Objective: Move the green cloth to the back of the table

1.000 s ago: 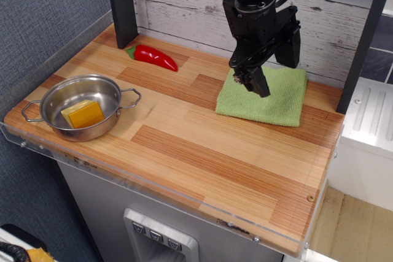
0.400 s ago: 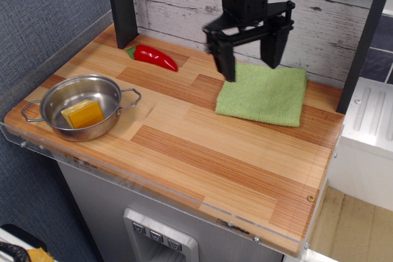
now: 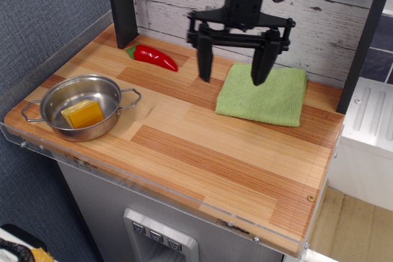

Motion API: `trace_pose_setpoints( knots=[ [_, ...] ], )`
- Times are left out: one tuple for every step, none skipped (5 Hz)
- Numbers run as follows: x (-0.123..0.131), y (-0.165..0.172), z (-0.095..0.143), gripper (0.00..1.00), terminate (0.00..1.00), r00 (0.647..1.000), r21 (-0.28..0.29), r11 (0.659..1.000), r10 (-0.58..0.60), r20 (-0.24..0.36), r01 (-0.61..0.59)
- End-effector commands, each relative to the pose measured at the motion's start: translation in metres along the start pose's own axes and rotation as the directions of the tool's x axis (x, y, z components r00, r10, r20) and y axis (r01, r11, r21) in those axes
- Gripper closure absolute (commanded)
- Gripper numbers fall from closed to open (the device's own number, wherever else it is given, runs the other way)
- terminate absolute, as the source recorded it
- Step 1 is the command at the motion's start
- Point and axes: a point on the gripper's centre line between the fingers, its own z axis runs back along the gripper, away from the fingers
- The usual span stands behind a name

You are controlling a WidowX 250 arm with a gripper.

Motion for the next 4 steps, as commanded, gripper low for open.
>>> trace_pose_setpoints(
  knots=[
    [-0.040, -0.027, 0.032, 0.00, 0.00, 0.967, 0.001, 0.971, -0.236, 0.093, 0.237],
    [-0.061, -0.028, 0.036, 0.00, 0.00, 0.950, -0.043, 0.954, -0.290, 0.113, 0.296],
    [-0.080, -0.037, 0.038, 0.00, 0.00, 0.925, -0.012, 0.929, -0.368, 0.094, 0.371],
    [-0.080, -0.037, 0.038, 0.00, 1.00, 0.925, -0.012, 0.929, -0.368, 0.094, 0.371]
  ],
)
